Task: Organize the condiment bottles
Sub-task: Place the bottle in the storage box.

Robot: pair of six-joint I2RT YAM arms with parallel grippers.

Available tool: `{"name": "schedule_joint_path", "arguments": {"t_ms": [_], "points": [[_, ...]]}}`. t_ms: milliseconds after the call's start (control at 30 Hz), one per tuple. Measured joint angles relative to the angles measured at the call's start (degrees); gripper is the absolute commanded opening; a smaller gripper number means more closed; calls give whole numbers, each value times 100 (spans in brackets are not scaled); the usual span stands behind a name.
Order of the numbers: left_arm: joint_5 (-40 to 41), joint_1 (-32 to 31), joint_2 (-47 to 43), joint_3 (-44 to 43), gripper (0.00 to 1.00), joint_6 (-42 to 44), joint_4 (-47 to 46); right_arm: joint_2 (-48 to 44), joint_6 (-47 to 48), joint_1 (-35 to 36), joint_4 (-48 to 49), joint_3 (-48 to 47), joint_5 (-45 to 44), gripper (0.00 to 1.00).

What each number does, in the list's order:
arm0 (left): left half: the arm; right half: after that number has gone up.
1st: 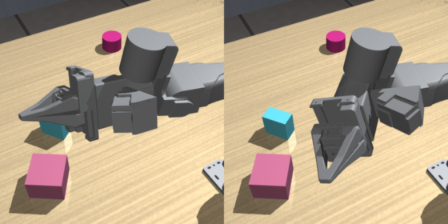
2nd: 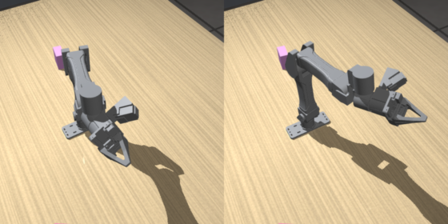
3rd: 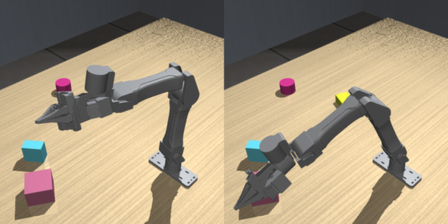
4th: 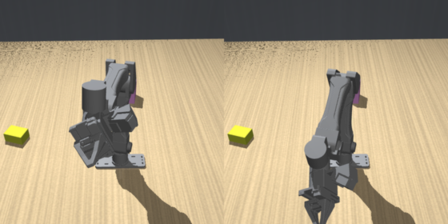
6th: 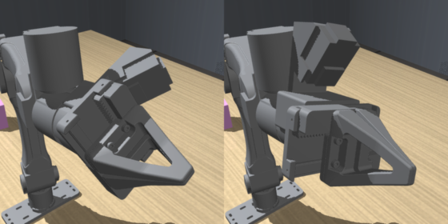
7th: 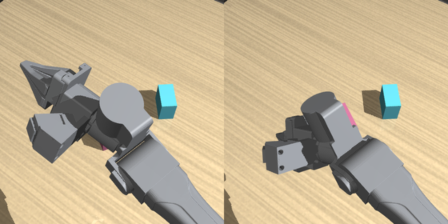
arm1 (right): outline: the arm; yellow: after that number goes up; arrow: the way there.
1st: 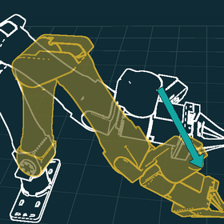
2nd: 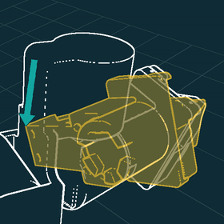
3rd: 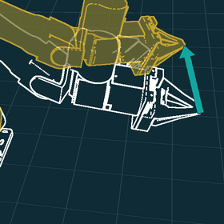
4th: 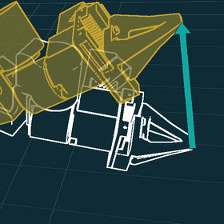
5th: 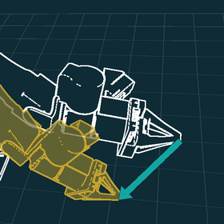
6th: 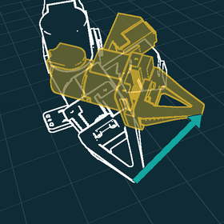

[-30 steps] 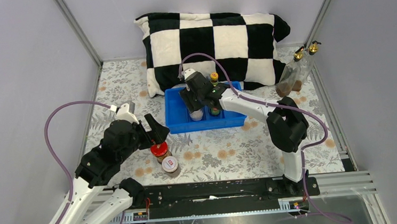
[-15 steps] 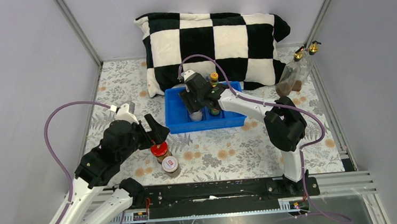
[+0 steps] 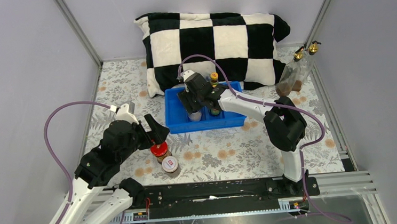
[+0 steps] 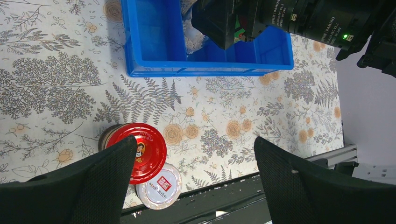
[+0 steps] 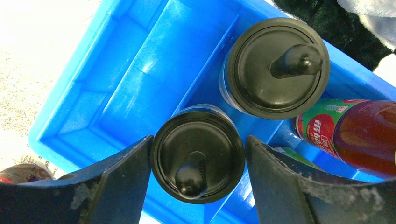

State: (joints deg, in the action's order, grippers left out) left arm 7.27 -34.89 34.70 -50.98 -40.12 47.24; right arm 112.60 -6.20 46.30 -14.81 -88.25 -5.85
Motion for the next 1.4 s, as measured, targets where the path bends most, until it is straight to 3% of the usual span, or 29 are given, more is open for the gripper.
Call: {"name": "schedule_joint_path", "arguments": {"t_ms": [133, 633, 1400], "points": [[0, 0, 0, 0, 99, 2, 0, 0, 4, -2, 0, 0, 85, 89], [2, 0, 2, -2, 99, 37, 2, -9, 39, -4, -2, 0, 210, 99], [2, 0, 85, -2, 99, 37, 2, -1045, 81, -4, -341, -7, 192, 100]]}}
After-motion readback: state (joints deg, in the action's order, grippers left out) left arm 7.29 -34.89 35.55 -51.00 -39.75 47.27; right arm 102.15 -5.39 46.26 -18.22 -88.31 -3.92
